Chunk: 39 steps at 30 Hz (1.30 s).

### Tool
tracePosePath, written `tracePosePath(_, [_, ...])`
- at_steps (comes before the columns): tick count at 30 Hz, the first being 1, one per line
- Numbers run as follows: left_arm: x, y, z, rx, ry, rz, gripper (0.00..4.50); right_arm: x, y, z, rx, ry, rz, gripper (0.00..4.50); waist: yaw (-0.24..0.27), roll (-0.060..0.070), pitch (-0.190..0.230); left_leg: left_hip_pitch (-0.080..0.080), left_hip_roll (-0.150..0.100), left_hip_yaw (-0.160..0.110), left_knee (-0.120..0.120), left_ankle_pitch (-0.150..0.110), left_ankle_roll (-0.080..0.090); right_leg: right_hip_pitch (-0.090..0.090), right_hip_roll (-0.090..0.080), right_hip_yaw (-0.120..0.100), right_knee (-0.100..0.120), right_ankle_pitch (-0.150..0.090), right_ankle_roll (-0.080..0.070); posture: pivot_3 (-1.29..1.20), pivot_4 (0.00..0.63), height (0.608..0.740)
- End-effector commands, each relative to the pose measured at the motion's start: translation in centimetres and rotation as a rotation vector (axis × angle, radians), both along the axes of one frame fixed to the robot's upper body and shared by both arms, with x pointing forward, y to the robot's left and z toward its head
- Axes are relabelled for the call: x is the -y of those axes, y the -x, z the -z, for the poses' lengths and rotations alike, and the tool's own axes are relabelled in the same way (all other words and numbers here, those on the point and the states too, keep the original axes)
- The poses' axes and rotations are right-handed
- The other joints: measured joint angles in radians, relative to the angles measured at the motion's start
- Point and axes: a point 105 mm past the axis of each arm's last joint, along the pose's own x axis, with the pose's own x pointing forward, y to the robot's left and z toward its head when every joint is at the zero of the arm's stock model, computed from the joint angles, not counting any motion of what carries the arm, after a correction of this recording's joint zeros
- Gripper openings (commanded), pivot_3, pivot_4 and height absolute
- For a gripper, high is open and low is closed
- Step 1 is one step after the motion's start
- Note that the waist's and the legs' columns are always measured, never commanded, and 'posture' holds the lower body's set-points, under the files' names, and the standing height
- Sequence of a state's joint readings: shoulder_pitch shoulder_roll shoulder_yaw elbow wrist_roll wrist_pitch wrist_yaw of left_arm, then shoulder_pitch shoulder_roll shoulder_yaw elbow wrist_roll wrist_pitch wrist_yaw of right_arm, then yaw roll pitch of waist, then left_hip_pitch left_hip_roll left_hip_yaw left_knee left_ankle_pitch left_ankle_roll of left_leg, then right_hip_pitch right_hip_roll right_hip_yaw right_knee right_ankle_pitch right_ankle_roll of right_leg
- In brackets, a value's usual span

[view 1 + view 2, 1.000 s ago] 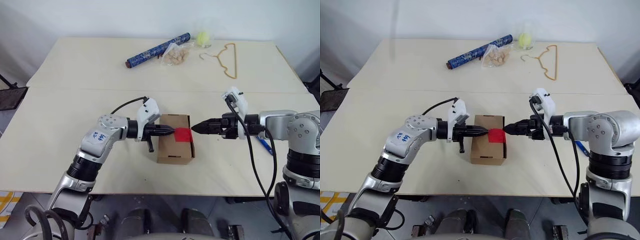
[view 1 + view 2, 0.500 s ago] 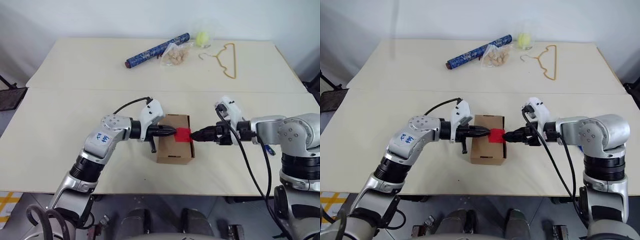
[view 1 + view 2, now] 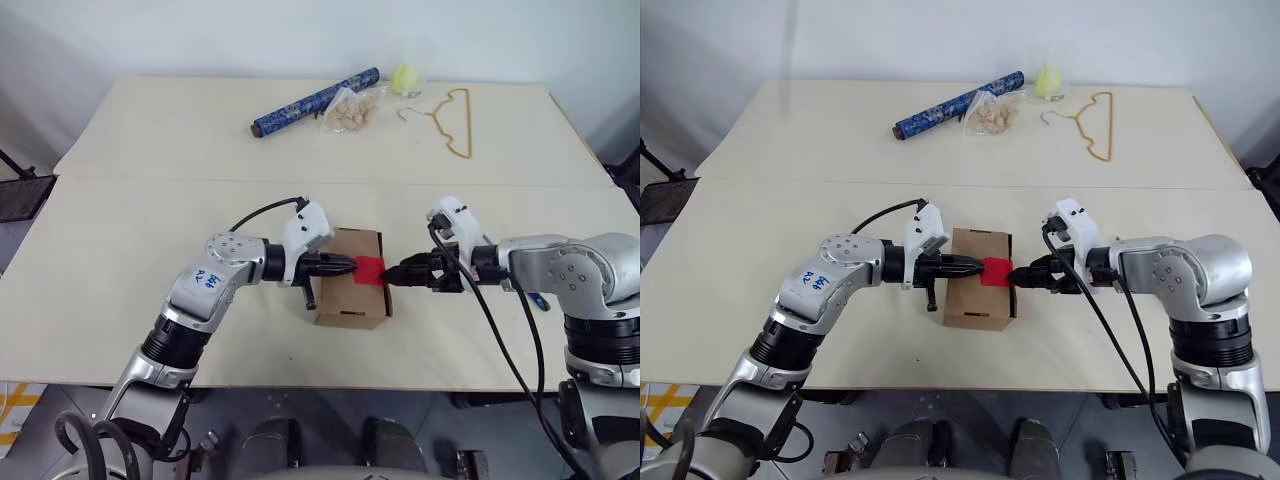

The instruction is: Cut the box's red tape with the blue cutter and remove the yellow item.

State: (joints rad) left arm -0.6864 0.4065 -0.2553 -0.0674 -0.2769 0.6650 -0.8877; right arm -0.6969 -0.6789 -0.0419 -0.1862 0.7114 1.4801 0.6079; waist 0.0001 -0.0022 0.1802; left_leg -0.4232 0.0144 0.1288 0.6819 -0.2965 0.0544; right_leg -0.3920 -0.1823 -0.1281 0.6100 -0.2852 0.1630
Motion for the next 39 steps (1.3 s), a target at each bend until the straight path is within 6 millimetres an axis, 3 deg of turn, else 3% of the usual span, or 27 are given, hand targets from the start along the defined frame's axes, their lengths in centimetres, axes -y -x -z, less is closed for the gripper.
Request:
tracePosePath(1, [0.2,0.5,0.6,-0.021,-0.015,0.017,0.0,1.8,-0.3,0.8,-0.022,0.056,0.067,3.83,0.001,0.0,0.0,0.0,0.0,0.0,0.0,0.0,0.0,0.0,0.0,0.0,0.0,0.0,0.0,0.0,0.15,0.74])
tracePosePath(8, [-0.5,0.6,2.4,-0.078,-0.07,-0.002,0.0,2.1,-0.2,0.9,-0.028,0.053,0.063,3.83,0.001,0.0,0.0,0.0,0.0,0.0,0.0,0.0,0.0,0.0,0.0,0.0,0.0,0.0,0.0,0.0,0.15,0.74])
tracePosePath(20, [-0.3,0.6,2.5,-0.069,-0.075,-0.005,0.0,0.6,-0.9,0.4,-0.017,0.097,0.068,3.83,-0.001,0.0,-0.001,0.001,0.001,0.0,0.0,0.0,0.0,0.0,0.0,0.0,0.0,0.0,0.0,0.0,0.15,0.74])
tracePosePath(25, [-0.1,0.6,2.7,-0.067,-0.074,-0.007,0.0,0.2,-1.8,0.2,0.051,0.192,0.079,3.83,-0.002,0.0,-0.001,0.001,0.001,0.0,0.0,0.0,0.0,0.0,0.0,0.0,0.0,0.0,0.0,0.0,0.15,0.74])
tracePosePath(34, [-0.2,0.8,3.3,-0.067,-0.094,-0.01,0.0,2.5,-1.3,1.2,-0.061,0.331,0.153,3.83,0.001,-0.002,-0.004,0.002,0.001,-0.001,0.0,0.0,0.0,0.001,-0.001,0.0,0.0,0.0,0.0,0.0,0.15,0.74])
tracePosePath(39, [0.0,0.7,3.6,-0.071,-0.096,-0.009,0.0,1.9,-1.8,0.7,-0.072,0.304,0.155,3.83,0.002,-0.002,-0.005,0.001,0.0,-0.002,0.0,0.0,0.0,0.002,-0.001,-0.001,0.0,0.0,0.0,0.0,0.15,0.74])
